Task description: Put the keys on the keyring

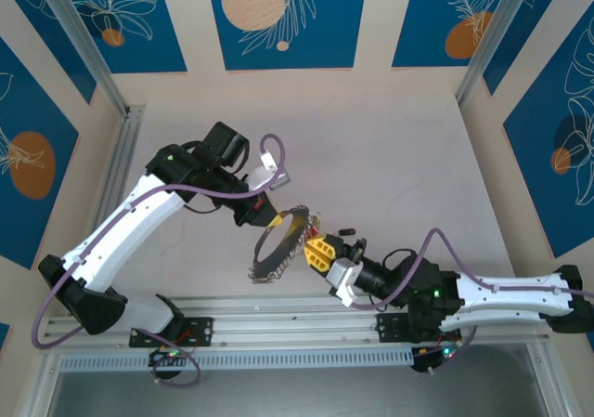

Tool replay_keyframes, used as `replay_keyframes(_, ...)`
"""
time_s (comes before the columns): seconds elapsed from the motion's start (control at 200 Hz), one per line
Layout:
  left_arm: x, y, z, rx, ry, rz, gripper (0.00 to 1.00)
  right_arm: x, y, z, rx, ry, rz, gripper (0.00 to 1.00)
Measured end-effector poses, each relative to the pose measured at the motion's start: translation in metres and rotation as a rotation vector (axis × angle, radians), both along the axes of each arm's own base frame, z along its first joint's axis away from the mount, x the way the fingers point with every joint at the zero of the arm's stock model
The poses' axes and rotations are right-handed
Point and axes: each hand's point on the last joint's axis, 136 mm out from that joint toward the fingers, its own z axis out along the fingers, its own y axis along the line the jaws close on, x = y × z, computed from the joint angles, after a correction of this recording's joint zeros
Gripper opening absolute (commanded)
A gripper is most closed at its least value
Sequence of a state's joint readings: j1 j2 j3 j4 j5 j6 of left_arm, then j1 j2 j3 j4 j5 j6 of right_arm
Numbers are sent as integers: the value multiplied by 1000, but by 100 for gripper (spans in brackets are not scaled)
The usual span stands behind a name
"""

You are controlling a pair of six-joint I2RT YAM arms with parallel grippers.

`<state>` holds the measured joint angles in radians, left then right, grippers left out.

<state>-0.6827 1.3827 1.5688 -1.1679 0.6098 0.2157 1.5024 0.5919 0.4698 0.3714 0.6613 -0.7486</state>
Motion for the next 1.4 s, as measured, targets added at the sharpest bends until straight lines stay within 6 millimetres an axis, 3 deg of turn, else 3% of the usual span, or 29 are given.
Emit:
replay_keyframes(0.385, 0, 0, 0, 0, 1, 1, 0, -7, 6, 7, 3, -10, 24, 18)
replay_keyframes(1.4, -5, 2, 9, -27, -9, 0, 0, 18, 4, 7, 2, 35, -52, 19)
